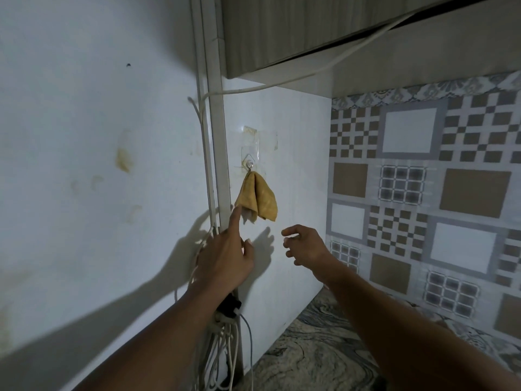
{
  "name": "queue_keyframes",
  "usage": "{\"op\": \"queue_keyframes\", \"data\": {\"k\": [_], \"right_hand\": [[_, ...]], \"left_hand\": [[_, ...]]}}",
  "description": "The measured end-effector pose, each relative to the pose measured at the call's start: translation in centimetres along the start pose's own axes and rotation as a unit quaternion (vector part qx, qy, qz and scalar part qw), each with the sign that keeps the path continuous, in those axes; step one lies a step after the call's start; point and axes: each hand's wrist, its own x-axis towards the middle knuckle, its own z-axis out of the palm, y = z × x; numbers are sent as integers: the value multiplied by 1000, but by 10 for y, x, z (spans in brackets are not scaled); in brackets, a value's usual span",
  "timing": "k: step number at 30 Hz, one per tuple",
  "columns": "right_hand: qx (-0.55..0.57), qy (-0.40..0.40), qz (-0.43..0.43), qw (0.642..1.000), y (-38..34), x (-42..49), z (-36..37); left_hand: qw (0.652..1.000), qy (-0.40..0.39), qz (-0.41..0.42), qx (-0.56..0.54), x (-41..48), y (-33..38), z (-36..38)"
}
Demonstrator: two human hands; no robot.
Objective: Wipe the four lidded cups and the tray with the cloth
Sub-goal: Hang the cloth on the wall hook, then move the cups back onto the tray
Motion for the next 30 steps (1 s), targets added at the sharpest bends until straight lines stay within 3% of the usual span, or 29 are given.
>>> {"op": "queue_keyframes", "data": {"k": [4, 9, 14, 18, 25, 30], "right_hand": [[-53, 6, -17, 998, 8, -17, -29], [-113, 24, -26, 993, 24, -53, -85], [-151, 53, 16, 987, 71, -95, -151], [-213, 72, 73, 972, 125, -130, -195], [-325, 82, 180, 925, 213, -177, -219], [-477, 14, 257, 841, 268, -181, -208]], "left_hand": [[1000, 18, 11, -8, -16, 23, 7], [997, -28, 55, -44, -41, 65, 31], [988, -104, 97, -67, -70, 114, 73], [964, -222, 121, -77, -101, 143, 124], [892, -409, 181, -62, -158, 163, 237], [854, -468, 202, -105, -187, 153, 303]]}}
